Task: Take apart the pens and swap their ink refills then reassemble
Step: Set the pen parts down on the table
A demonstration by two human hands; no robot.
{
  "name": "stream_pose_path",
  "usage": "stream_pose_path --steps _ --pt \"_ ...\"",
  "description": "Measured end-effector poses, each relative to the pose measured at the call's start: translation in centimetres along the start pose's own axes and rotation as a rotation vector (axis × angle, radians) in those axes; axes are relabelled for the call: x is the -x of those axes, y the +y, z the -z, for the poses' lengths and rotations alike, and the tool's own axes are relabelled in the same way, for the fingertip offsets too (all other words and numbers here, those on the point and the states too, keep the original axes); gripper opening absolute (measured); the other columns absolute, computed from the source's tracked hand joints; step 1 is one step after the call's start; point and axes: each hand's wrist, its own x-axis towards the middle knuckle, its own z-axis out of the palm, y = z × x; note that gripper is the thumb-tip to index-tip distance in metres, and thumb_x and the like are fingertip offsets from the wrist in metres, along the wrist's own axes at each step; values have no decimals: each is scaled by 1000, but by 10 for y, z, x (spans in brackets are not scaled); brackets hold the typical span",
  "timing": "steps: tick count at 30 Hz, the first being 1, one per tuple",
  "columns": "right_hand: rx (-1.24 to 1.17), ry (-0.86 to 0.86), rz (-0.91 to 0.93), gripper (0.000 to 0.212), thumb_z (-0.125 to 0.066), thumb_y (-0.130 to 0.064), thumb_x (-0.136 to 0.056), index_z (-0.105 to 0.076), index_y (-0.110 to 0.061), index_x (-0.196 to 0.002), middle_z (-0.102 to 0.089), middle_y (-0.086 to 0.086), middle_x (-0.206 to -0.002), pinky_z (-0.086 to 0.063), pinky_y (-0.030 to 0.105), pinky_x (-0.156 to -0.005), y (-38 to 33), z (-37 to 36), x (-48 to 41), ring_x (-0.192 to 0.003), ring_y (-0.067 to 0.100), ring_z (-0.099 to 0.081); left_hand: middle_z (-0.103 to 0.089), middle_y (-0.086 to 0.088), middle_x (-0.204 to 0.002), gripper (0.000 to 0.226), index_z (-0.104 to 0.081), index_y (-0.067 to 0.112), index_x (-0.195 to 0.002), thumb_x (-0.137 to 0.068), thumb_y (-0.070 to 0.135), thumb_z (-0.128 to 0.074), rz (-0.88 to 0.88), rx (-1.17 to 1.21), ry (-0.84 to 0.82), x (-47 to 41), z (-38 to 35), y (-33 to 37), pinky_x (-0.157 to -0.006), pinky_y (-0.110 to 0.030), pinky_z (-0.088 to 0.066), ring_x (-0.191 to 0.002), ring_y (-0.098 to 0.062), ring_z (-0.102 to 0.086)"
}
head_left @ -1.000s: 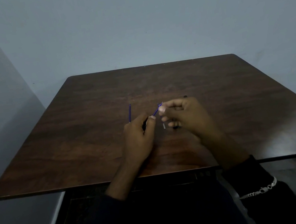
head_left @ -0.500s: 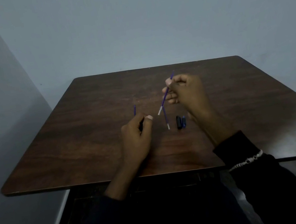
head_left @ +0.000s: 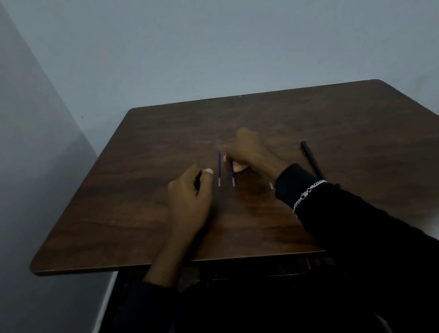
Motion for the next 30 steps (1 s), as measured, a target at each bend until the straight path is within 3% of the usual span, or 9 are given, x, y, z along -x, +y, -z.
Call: stream_pose_path --steps 2,5,10,13,17,20,24,27,30 --pt "-31 -13 -15 8 -70 -9 -94 -68 -2 -96 -77 15 -90 -67 41 -69 -3 -2 0 -73 23 -79 -35 4 -55 44 -35 23 -64 -103 23 -58 -16 -10 1 0 0 0 -51 -20 -27 -52 -4 -39" --pt "-75 -30 -37 11 -73 -12 -93 -69 -3 -91 -76 13 -83 -67 38 -65 -4 -5 -1 -61 19 -76 -37 2 -56 42 -39 16 -66 -103 25 -57 5 -2 9 0 0 -3 -52 -26 -30 -52 -5 -38" --pt "-106 12 -36 18 -61 -16 -101 -67 -2 -91 -74 16 -89 -65 44 -79 0 -7 -2 -83 28 -77 -40 1 -56 42 -43 12 -67 -103 27 -56 14 -10 -1 0 0 -2 -53 -32 -32 -53 -7 -39" --pt "-188 -11 -82 21 -58 -14 -102 -68 4 -98 -71 16 -77 -67 39 -70 1 -4 -1 -62 22 -74 -40 1 -56 42 -42 12 -66 -103 25 -57 16 -10 -3 0 1 -1 -54 -34 -33 -53 -7 -39" --pt "-196 -49 -100 18 -60 -12 -102 -67 4 -105 -71 18 -82 -65 32 -62 -1 7 2 -60 21 -71 -40 5 -56 41 -45 12 -66 -103 23 -57 23 4 -6 1 0 -1 -52 -25 -30 -53 -7 -41" --pt "-109 -11 -22 17 -66 -12 -99 -68 5 -100 -71 15 -78 -57 22 -48 4 31 3 -53 15 -70 -41 5 -56 42 -43 15 -65 -103 25 -57 24 2 -14 2 0 -2 -52 -25 -30 -53 -6 -41" --pt "49 14 10 15 -74 -11 -93 -68 0 -85 -70 12 -73 -48 17 -36 10 67 9 -36 6 -64 -52 15 -61 44 -42 35 -64 -104 23 -58 -19 27 -40 3 0 1 -52 -15 -30 -54 -2 -48" --pt "149 -48 -20 14 -78 -9 -89 -72 3 -84 -75 15 -77 -63 31 -57 12 78 14 -59 19 -75 -51 10 -61 38 -48 31 -69 -105 24 -57 -45 53 -77 4 1 4 -53 -18 -33 -55 -4 -49" --pt "216 -103 -72 13 -74 -5 -91 -73 6 -98 -77 18 -95 -65 38 -77 12 72 18 -78 27 -78 -51 0 -61 35 -52 18 -72 -106 25 -57 -57 64 -109 5 2 6 -54 -28 -37 -56 -12 -50"
